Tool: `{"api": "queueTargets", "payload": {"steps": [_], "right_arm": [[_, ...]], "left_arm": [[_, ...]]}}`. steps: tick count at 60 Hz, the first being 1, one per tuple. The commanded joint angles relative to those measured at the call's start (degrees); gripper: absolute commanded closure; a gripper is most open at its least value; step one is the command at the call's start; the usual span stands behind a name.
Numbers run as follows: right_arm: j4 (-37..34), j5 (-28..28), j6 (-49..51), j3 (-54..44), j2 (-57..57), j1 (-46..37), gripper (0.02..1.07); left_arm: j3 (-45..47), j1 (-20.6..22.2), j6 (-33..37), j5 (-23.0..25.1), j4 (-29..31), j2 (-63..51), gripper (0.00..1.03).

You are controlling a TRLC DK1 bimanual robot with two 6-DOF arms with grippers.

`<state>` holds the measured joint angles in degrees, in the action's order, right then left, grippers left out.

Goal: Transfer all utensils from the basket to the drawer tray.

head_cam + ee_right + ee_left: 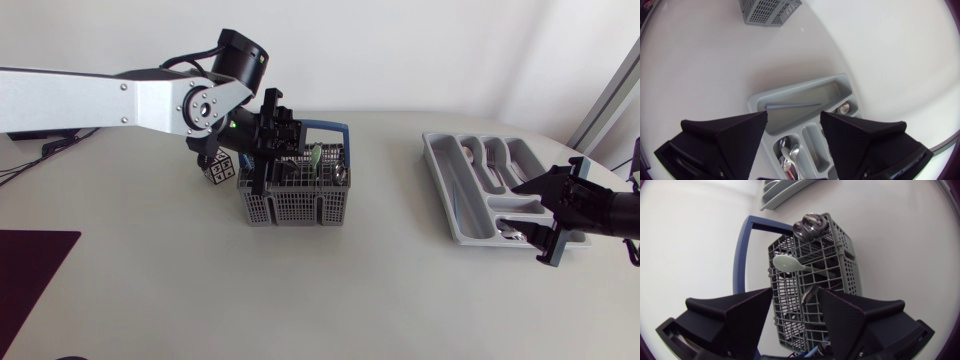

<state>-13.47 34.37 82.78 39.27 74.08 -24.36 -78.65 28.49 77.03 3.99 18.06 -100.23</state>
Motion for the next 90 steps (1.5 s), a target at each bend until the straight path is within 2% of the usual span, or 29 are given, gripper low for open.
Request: {"api": "queueTargets", "payload": {"steps": [1,3,12,22,32,50,90], "right_arm": [[0.03,0.87,-2.63,-3.14,-2.37,1.33,0.27],[0.03,0.96,-2.8,-3.93,-2.98,1.77,0.27],[1.52,1.05,-5.0,-5.87,-4.56,3.18,0.27],[1.52,1.31,-5.53,-6.48,-5.0,3.62,0.27],[1.61,1.31,-5.97,-7.19,-5.18,4.41,0.27],[3.02,1.14,-6.93,-8.5,-5.88,5.11,0.27],[2.49,-1.41,-10.1,-11.05,-11.86,11.53,0.27]], "left_arm": [[1.66,0.6,2.59,-0.39,-0.93,-1.55,0.65],[1.75,0.69,2.95,-0.47,-1.19,-1.73,0.7],[1.66,0.78,4.18,-1.44,-1.54,-2.61,0.79],[2.01,0.51,4.88,-1.88,-1.54,-2.78,0.8],[2.45,0.43,5.14,-1.88,-1.63,-2.78,1.0],[2.89,0.43,5.32,-1.88,-1.98,-2.08,1.0],[4.3,0.86,2.68,-1.53,-1.98,8.47,1.0]]}}
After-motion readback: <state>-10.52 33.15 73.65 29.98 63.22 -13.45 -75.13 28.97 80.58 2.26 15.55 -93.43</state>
